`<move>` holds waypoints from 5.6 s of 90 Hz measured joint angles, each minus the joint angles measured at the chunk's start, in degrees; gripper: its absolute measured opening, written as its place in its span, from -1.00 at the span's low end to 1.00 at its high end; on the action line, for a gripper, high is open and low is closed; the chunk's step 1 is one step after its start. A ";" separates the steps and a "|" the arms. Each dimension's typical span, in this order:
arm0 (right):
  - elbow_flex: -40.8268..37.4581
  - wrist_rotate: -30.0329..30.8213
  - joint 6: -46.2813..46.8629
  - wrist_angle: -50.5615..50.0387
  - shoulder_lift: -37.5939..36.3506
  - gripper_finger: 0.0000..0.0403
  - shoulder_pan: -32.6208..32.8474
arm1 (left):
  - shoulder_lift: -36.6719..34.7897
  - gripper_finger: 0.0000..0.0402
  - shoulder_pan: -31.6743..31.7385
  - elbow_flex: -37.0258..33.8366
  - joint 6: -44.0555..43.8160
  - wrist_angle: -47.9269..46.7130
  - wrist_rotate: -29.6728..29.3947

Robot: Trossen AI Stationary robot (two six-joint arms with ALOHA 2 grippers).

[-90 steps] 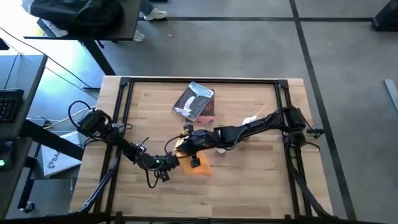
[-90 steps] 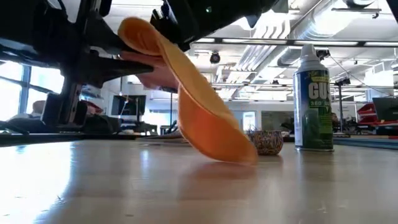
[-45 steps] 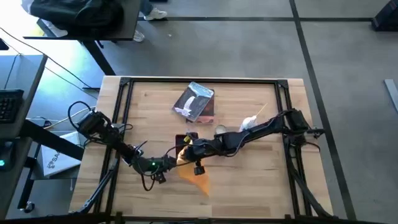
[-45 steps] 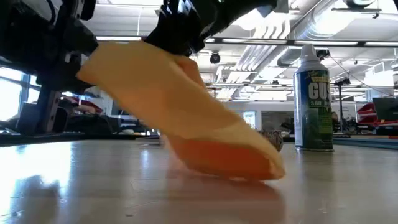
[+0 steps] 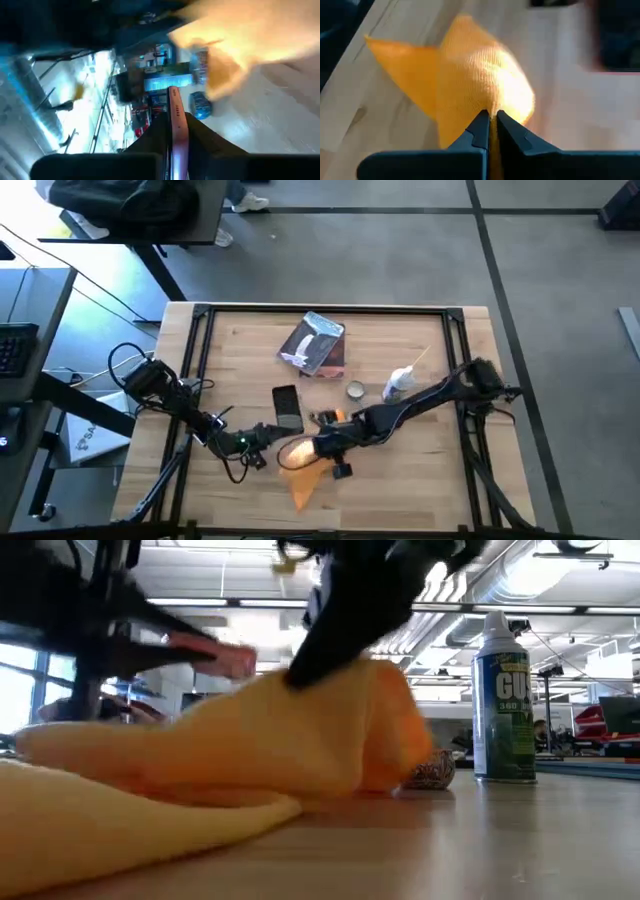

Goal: Apply microfiber cloth
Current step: Wipe the pink phone with the orange microfiber cloth

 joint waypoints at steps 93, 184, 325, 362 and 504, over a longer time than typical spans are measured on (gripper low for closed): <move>0.07 3.22 -1.07 15.13 2.61 -1.00 -2.84 | 0.05 -0.92 0.03 0.01 -0.41 -1.12 2.83; 2.09 33.52 -31.90 2.34 2.49 -1.00 -10.64 | -0.01 -0.92 -0.23 0.31 -1.89 -0.43 3.63; 11.15 -4.84 -19.69 14.25 8.75 -1.00 -15.71 | 0.07 -0.92 -0.49 2.17 0.25 -0.70 7.03; 11.09 8.79 -24.60 5.39 0.88 -1.00 -18.71 | -0.01 -0.92 -0.82 2.24 0.87 -0.62 7.08; 11.12 -5.98 -17.57 7.64 8.67 -1.00 -22.07 | 0.03 -0.92 -0.19 3.53 3.13 -0.65 9.83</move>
